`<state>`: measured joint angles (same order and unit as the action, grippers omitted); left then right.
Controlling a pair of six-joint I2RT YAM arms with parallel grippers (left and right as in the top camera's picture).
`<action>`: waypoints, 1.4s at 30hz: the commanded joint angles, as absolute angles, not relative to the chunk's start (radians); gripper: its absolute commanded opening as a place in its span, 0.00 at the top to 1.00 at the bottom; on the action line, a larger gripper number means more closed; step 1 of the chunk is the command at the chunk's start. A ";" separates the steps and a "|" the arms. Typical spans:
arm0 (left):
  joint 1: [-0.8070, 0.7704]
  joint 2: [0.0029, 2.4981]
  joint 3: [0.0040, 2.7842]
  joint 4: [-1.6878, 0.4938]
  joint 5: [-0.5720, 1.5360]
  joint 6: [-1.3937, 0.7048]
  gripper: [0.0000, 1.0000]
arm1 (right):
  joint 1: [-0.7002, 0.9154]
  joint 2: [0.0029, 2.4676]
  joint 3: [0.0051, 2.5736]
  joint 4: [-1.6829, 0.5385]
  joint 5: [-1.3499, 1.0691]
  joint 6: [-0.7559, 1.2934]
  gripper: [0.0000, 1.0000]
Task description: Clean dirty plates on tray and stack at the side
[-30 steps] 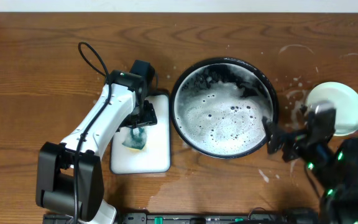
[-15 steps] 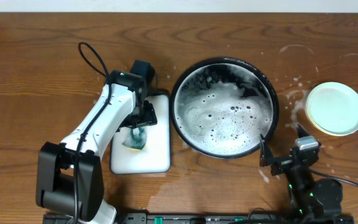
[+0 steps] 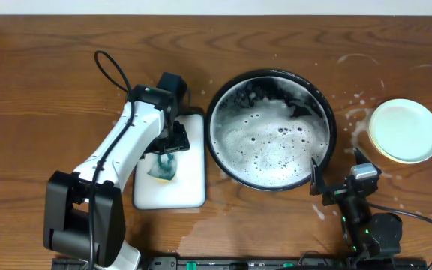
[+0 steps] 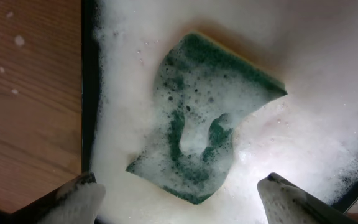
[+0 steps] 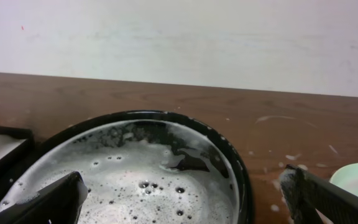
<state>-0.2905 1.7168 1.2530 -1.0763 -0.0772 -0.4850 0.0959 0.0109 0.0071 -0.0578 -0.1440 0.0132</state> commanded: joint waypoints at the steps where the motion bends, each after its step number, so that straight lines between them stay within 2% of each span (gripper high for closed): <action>1: -0.286 1.716 1.253 -1.082 -0.078 -0.479 0.14 | 0.105 0.006 0.006 -0.062 -0.139 0.002 0.01; 14: -0.286 1.716 1.253 -1.082 -0.078 -0.479 0.14 | 0.105 0.006 0.006 -0.062 -0.139 0.002 0.01; 19: -0.316 1.622 1.247 -1.100 -0.120 -0.449 0.14 | 0.105 0.006 0.006 -0.062 -0.139 0.002 0.01; 22: -0.340 1.499 1.232 -1.040 -0.152 -0.445 0.14 | 0.105 0.006 0.006 -0.062 -0.139 0.002 0.01; 28: -0.318 1.182 1.091 -0.756 -0.173 -0.409 0.14 | 0.105 0.006 0.006 -0.062 -0.139 0.002 0.01; 37: -0.171 0.680 0.678 -0.382 -0.153 -0.396 0.14 | 0.105 0.006 0.006 -0.062 -0.139 0.002 0.01; 42: -0.090 0.368 0.471 -0.257 -0.119 -0.396 0.14 | 0.105 0.006 0.006 -0.062 -0.139 0.002 0.01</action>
